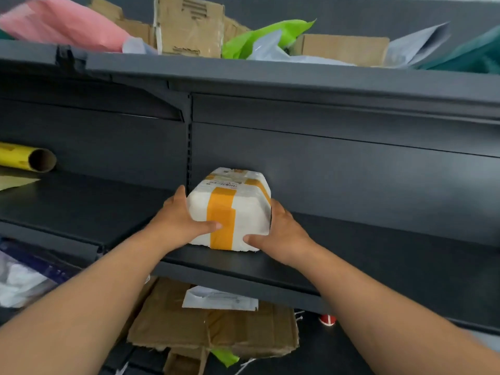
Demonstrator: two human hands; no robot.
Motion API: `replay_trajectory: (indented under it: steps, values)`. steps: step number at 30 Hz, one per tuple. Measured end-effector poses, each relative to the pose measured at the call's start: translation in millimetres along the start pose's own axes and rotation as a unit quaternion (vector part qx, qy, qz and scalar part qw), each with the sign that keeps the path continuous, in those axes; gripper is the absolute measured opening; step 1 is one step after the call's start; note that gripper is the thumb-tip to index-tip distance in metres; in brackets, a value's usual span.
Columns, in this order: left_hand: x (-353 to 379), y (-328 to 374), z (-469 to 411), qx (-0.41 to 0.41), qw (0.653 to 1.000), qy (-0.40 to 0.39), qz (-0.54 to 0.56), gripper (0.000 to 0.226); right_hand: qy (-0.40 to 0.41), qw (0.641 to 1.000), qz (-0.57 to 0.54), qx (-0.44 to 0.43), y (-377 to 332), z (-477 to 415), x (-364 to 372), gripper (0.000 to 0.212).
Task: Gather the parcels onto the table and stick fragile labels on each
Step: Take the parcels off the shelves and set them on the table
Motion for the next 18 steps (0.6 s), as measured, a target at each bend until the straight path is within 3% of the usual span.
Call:
replay_trajectory:
  steps: [3, 7, 18]
  values:
    - [13.1, -1.9, -9.9, 0.018, 0.995, -0.03, 0.099, 0.123, 0.0, 0.999, -0.043, 0.021, 3.7, -4.9, 8.4, 0.104]
    - [17.3, 11.8, -4.9, 0.055, 0.993, 0.004, 0.103, 0.089, 0.026, 0.996, -0.074, 0.039, 12.0, 0.3, 6.2, 0.102]
    - [82.6, 126.1, 82.2, 0.171, 0.977, 0.033, 0.125, 0.099, 0.193, 0.979, -0.03, 0.055, 74.6, 124.5, -103.9, 0.089]
Point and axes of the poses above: each hand's wrist, its own z-axis away from the middle knuckle, its own x-axis out of the palm, y = z × x, the point moved 10 cm from there along -z, towards the middle knuckle, and after that the axes turned 4 degrees about -y, right-handed, at the moved point
